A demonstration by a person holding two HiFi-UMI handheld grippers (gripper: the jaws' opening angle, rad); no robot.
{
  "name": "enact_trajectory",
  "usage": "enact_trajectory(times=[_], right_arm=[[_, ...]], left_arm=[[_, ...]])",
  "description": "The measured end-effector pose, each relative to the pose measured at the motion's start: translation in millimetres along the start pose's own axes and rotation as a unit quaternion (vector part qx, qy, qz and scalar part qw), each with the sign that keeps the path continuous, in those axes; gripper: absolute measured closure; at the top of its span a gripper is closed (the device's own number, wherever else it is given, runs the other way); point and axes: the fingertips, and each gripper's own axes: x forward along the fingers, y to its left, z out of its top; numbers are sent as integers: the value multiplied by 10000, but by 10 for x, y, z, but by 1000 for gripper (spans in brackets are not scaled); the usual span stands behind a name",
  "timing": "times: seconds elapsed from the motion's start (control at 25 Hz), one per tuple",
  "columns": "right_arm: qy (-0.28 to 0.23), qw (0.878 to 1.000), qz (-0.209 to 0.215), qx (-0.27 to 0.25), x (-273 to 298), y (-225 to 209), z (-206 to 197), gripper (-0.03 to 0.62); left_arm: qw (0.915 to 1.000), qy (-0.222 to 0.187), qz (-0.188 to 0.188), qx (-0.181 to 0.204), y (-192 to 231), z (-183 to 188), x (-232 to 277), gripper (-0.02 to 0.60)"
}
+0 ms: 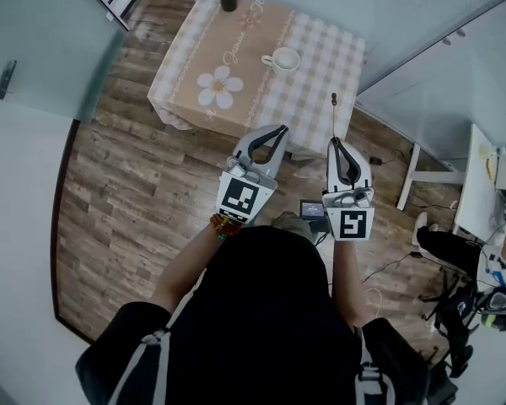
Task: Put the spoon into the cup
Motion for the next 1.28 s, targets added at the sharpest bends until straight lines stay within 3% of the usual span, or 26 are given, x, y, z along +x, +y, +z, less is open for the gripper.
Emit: enact_trajectory(times=[0.28,0.48,0.6,0.72,0.84,0.92,1.0,1.08,1.16,1.24,1.28], right_arm=[[-4,9998,86,-163,446,109,-33,582],[-153,9991,263,-282,732,13,-172,582],[-125,9980,413,-459,839,-55,-327,582],[-54,9926,592,-1059,907,-77,-419,582],[-118,9769,622,-2041,1027,-87,-373,582],[-72,9668,642,-2474,1097,-30,-342,582],[-23,9612,704,-2666,1199,53,-344,582],[44,9520,758,-2966,1366,121,-379,582],[166,9385,753,-3367,1506,219,-425,582],[337,9214,737,-3801,1601,335,-512,582],[418,9113,751,-4026,1654,383,-568,582]], left_arm=[[9983,415,-134,-386,463,-265,169,560],[9982,478,-37,-349,833,-312,414,560],[9976,423,-71,-538,959,-294,596,560],[9959,443,-343,-707,1040,-275,766,560],[9922,628,-770,-752,1127,-274,967,560],[9838,745,-997,-1288,1240,-306,1041,560],[9643,740,-1330,-2169,1392,-341,1118,558],[9332,602,-1826,-3036,1543,-312,1273,558],[8927,593,-2427,-3751,1614,-293,1429,520],[8490,810,-3039,-4246,1579,-353,1523,437],[8286,940,-3301,-4423,1548,-374,1567,426]])
